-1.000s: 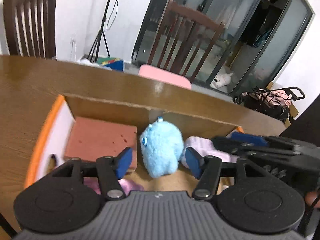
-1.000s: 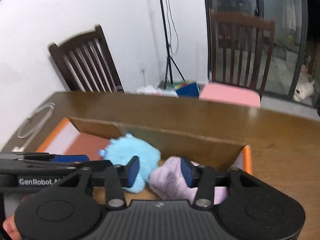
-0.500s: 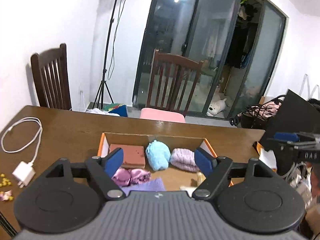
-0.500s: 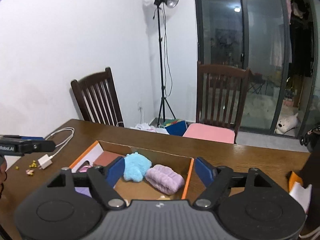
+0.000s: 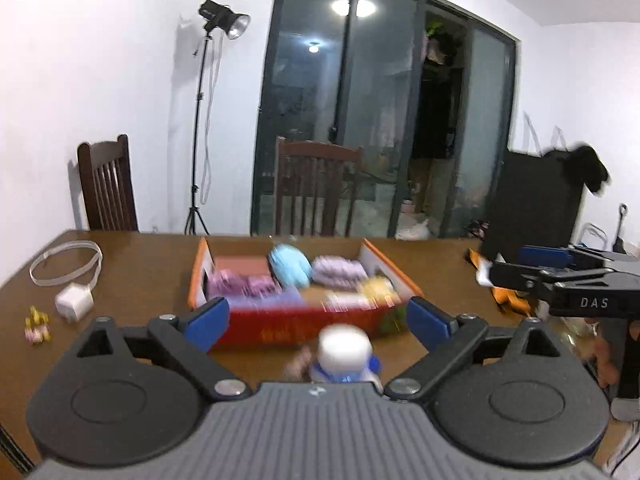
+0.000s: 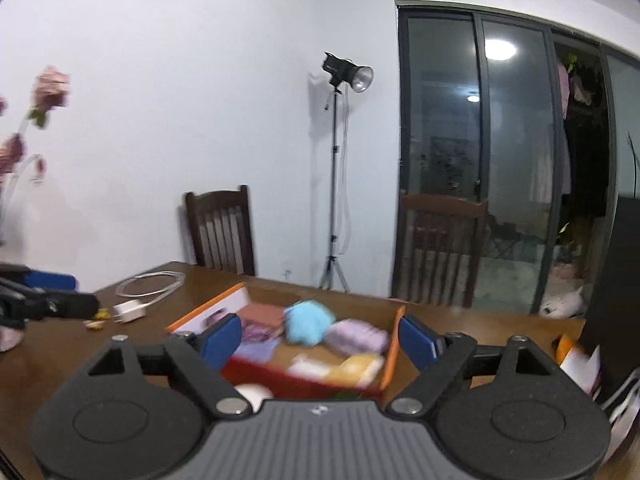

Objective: Organize soft objects
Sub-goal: 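Move both grippers back toward the white foam cylinder, then close both grippers on the white foam cylinder and lift it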

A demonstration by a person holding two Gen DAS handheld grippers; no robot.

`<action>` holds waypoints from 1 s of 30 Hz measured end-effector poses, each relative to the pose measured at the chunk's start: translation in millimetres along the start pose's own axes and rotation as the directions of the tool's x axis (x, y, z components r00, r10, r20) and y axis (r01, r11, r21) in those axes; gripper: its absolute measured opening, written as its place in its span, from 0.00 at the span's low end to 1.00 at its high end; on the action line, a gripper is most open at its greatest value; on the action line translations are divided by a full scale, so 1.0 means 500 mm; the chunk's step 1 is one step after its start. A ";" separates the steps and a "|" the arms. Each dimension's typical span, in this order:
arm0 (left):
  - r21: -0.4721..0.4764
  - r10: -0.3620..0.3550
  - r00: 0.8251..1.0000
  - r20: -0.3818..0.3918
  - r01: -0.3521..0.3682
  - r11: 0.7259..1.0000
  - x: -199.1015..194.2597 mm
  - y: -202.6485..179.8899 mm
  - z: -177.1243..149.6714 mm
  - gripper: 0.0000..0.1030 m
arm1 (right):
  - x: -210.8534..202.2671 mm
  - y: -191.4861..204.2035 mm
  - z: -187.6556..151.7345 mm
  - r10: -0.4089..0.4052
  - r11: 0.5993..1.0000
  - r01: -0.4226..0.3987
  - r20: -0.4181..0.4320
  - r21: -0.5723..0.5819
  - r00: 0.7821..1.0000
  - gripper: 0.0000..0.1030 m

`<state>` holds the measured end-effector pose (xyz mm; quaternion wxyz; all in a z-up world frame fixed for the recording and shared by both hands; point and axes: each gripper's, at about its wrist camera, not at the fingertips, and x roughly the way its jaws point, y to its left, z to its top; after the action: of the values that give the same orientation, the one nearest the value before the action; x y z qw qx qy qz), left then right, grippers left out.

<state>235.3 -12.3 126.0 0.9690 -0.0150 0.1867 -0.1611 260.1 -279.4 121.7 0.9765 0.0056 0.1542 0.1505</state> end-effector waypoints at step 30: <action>-0.369 -0.245 0.941 -0.233 0.147 0.918 0.388 0.117 -0.076 0.31 | 0.306 -0.041 -0.156 0.224 0.900 -0.143 -0.156 0.411 0.962 0.39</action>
<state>409.4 -17.5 16.0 0.8945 -0.1815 0.3421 -0.2234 381.1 -256.8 0.2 0.9160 0.2024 0.2773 0.2075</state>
